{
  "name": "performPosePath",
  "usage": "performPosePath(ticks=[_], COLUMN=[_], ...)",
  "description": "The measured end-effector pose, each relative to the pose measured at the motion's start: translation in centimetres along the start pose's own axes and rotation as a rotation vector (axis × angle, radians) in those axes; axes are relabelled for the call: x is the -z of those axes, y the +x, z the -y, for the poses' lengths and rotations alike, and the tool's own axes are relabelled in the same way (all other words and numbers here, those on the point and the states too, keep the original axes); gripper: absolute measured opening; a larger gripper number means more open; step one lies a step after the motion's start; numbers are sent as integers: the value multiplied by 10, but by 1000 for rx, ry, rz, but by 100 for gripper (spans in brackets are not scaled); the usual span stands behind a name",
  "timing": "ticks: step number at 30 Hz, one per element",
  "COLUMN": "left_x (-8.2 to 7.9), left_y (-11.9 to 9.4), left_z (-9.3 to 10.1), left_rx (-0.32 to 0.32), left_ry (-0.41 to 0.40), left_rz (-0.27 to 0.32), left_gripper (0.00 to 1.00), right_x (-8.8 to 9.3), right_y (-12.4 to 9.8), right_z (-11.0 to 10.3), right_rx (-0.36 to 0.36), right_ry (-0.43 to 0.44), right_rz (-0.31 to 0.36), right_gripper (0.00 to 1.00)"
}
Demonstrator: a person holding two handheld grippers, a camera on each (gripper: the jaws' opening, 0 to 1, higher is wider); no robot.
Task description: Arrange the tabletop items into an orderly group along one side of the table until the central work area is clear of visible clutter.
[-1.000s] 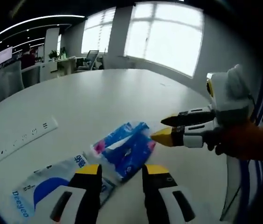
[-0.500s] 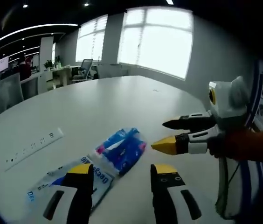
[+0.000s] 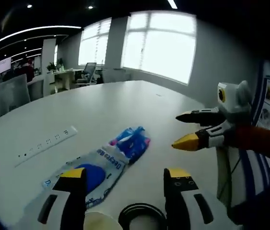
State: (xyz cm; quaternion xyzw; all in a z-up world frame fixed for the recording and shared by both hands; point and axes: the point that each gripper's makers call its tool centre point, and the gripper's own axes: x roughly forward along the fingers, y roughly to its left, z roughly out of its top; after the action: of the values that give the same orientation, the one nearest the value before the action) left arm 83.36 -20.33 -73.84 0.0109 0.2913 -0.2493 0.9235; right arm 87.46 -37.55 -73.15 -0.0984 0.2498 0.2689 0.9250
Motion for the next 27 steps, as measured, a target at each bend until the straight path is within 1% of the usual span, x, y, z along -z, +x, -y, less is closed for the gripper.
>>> performPosePath(ticks=[5,8,11,13,17,19,21,24,26,27], left_x=[13,21,28,32,41,44,48,55,59,63], left_y=[-25,-39,-50,-55,-56,-56,-54,-50,-47,-45], left_z=[-16,-24,-34,-41,-53,-53,-54,-57,-59,-59], left_rx=[-28,-47,-69,-81,-90,-83,-76,-72,-66,-59], left_ry=[-30,-28,-25,-33,-34,-46,-54,-42,-41,-31], left_rz=[11,17,23,27,20,22,12,0,-8,-20], left_gripper=[69,71,70,68,66,65,65,61,58,57], right_x=[-2,1,3,7,10,10,9,7,10,10], right_y=[-8,-12,-17,-21,-29,-33,-37,-42,-44,-46], right_z=[-6,-10,-17,-18,-25,-28,-32,-37,-41,-43], right_rx=[-22,-32,-52,-56,-58,-59,-61,-70,-72,-72], right_ry=[-7,2,18,23,29,23,25,36,31,28], right_rz=[10,2,8,-2,-3,4,9,25,4,7], right_gripper=[80,83,85,87,90,93,94,98,97,97])
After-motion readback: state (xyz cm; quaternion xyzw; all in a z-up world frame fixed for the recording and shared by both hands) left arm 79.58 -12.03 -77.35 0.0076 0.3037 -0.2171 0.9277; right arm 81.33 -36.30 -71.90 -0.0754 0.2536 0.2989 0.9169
